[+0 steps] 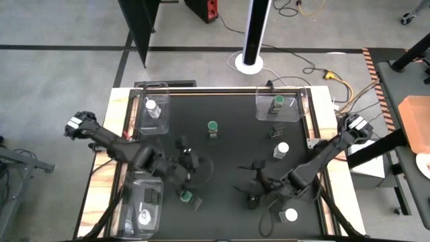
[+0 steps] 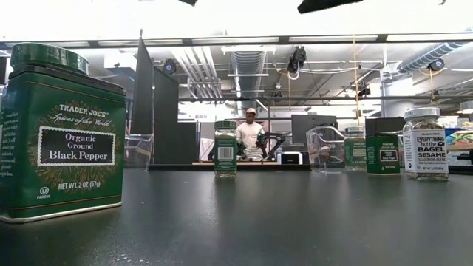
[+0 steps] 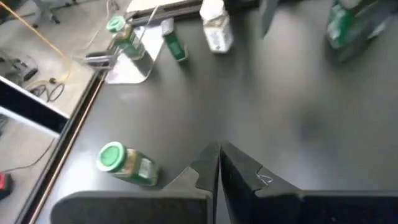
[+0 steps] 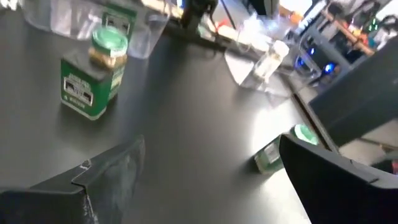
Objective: Sort spices by type
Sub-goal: Put the top green seasoning bottle into the top right transparent bin
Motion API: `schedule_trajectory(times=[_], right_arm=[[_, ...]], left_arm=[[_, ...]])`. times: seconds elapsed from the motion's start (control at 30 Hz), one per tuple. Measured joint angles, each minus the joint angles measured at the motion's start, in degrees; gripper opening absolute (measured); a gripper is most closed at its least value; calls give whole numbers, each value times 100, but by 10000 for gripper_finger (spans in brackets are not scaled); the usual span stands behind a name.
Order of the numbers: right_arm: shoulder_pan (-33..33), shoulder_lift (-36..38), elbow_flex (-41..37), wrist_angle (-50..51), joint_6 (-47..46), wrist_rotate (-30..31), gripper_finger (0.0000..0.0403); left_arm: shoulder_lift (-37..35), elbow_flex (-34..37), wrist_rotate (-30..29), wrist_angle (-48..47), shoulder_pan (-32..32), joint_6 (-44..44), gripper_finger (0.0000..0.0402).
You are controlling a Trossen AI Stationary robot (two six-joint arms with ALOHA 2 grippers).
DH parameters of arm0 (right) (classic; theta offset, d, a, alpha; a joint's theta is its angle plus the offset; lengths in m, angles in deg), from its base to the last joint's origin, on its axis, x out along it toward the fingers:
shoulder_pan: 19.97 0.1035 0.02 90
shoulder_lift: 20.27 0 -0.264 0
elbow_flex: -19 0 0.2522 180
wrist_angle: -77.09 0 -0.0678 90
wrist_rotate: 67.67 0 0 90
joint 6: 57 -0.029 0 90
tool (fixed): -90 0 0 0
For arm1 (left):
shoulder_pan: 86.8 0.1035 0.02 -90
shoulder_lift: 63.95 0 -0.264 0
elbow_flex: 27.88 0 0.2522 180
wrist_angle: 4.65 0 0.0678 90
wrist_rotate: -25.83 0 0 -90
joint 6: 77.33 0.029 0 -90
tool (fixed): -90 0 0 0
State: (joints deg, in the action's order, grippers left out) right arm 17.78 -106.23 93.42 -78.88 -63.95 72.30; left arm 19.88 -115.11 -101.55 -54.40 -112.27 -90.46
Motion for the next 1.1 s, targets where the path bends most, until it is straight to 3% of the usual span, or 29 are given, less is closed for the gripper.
schedule_trajectory(times=[0.23,0.6,0.73,1.1], right_arm=[[-134,950,-539,-378,603,-4,363],[-462,1990,-1263,-530,436,-48,363],[-480,2027,-1298,-549,436,-49,363],[-480,2020,-1322,-585,403,-94,363]], left_arm=[[-37,350,702,472,1228,704,24],[0,850,1508,1182,2856,1385,157],[184,1050,2234,1702,3209,1543,196],[896,1090,2593,2057,3632,2101,237]])
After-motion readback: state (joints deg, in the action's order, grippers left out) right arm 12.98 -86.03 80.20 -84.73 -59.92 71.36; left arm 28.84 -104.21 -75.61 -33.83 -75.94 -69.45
